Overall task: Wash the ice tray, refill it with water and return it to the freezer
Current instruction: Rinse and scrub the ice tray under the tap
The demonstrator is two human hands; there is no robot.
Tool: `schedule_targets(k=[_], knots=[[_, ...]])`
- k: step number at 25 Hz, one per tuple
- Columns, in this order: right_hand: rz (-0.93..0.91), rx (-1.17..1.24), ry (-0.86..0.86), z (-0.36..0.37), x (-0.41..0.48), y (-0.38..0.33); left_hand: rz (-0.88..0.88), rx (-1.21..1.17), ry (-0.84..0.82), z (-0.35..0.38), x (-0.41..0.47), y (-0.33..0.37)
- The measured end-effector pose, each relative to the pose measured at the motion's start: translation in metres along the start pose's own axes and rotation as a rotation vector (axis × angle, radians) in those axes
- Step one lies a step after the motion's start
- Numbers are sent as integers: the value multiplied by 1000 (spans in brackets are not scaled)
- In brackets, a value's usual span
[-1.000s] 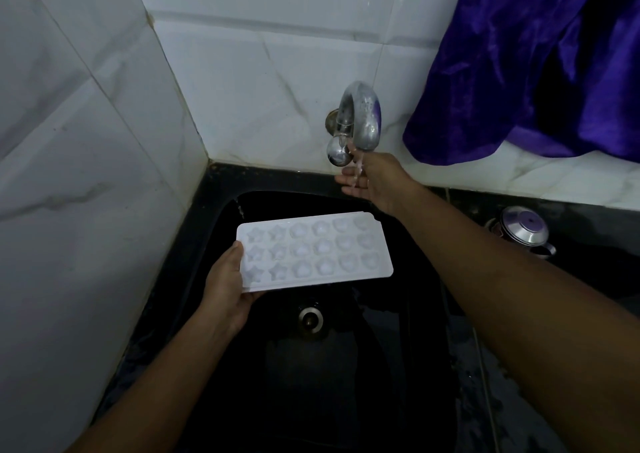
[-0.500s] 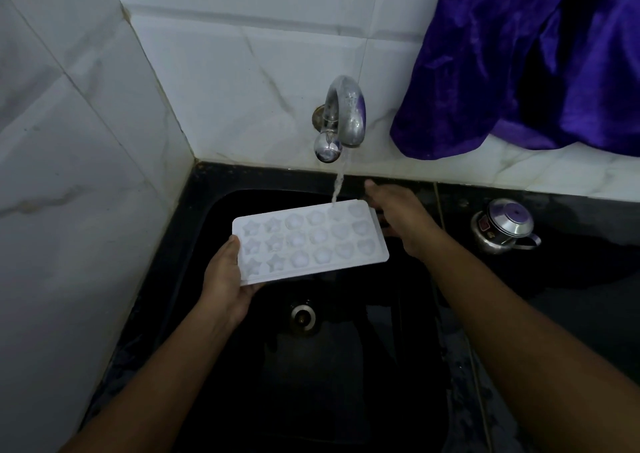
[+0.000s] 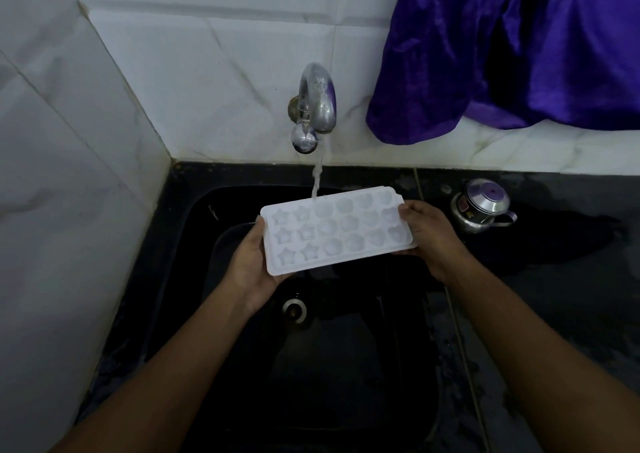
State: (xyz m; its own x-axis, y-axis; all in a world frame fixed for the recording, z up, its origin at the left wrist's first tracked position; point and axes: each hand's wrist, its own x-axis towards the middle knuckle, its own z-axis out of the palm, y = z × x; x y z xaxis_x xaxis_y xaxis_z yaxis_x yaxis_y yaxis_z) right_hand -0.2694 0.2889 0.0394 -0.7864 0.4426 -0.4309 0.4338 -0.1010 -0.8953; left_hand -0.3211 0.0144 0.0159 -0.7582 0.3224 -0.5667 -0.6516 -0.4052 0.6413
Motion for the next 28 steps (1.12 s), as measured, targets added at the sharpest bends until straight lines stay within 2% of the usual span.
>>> schedule_targets(k=[3, 5, 7, 9, 11, 13, 17, 19, 21, 24, 25, 28], knots=[[-81, 11, 16, -10, 1, -10, -11, -48, -60, 15, 6, 1], [-169, -78, 37, -10, 3, -17, -18, -115, -115, 23, 9, 4], [-306, -309, 100, -2, 8, -22, -16, -139, -134, 27, 9, 6], [-413, -692, 156, 15, 14, -20, 16, -86, -71, 26, 4, 2], [-395, -1032, 189, 47, 13, -15, 34, -44, 11, 21, -3, -5], [-365, -1155, 147, 89, 5, -10, 33, -35, 33, 16, -10, -14], [-466, -1048, -247, 168, -43, 38, 26, -73, 132, 2, -12, -16], [-467, -1046, -392, 177, -54, 55, 21, -93, 173, -6, -15, -14], [-343, -995, -338, 167, -31, 48, 11, -69, 157, -5, -20, -15], [8, -845, -122, 145, 5, 22, 5, 1, 71, 8, -20, -15], [24, -811, -120, 149, 3, 21, 8, 13, 71, 13, -18, -11], [-187, -787, -309, 174, -25, 36, 32, 21, 126, 21, -1, 4]])
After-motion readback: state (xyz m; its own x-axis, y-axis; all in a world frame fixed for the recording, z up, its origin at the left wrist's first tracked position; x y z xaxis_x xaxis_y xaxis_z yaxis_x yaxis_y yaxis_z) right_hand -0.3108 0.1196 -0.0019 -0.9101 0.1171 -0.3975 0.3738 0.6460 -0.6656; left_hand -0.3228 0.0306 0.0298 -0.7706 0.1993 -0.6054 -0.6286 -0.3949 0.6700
